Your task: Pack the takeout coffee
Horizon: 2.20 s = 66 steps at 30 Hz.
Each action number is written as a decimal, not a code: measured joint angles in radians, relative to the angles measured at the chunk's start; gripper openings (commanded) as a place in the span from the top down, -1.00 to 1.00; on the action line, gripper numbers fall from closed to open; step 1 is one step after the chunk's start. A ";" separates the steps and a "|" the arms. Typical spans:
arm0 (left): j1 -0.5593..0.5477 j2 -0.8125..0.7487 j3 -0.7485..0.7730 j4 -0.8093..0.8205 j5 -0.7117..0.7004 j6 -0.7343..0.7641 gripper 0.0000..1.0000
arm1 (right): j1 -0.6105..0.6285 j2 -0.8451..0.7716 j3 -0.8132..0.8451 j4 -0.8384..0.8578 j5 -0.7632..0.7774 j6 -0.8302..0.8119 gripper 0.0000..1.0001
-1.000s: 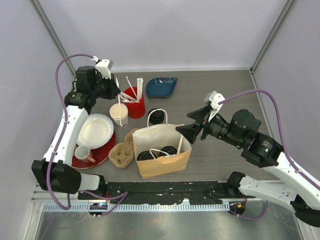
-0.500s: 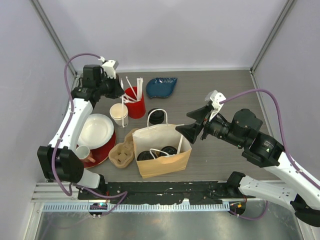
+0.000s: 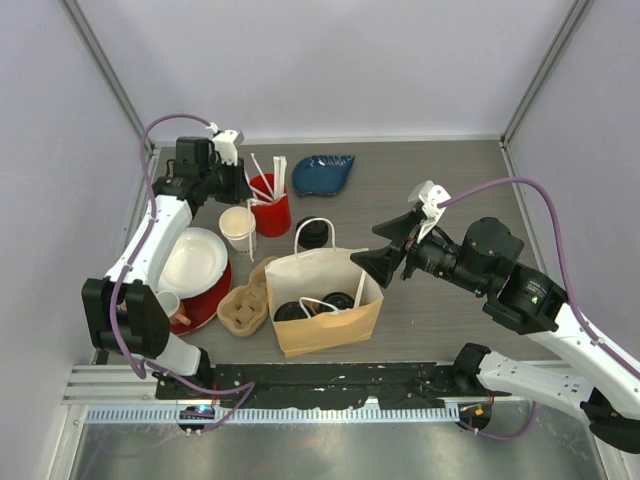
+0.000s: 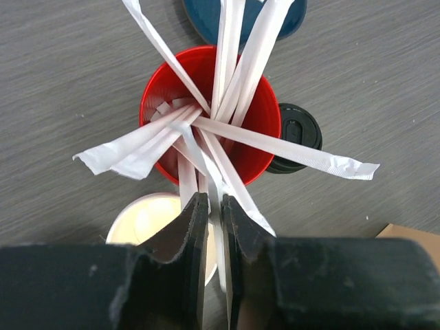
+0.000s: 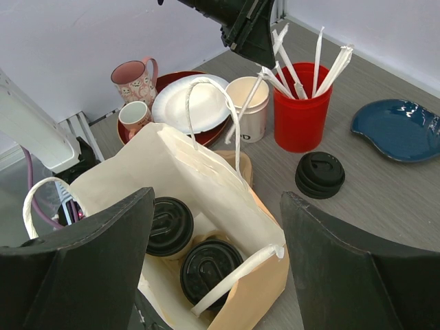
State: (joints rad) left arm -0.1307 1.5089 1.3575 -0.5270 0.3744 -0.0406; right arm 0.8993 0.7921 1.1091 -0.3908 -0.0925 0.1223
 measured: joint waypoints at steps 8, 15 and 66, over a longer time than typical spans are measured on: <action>0.000 -0.001 -0.014 -0.002 -0.008 0.021 0.56 | 0.000 0.000 0.000 0.000 -0.002 0.000 -0.58; 0.000 -0.009 -0.014 -0.011 -0.008 0.041 0.70 | 0.000 0.000 0.003 -0.001 -0.002 0.000 -0.58; 0.000 -0.124 -0.014 -0.096 -0.053 0.102 1.00 | 0.000 0.000 0.032 -0.045 -0.018 0.000 -0.58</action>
State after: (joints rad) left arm -0.1307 1.3853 1.3430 -0.6231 0.3218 0.0612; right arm 0.8993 0.7921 1.1408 -0.4362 -0.1108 0.1223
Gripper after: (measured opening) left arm 0.011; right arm 0.789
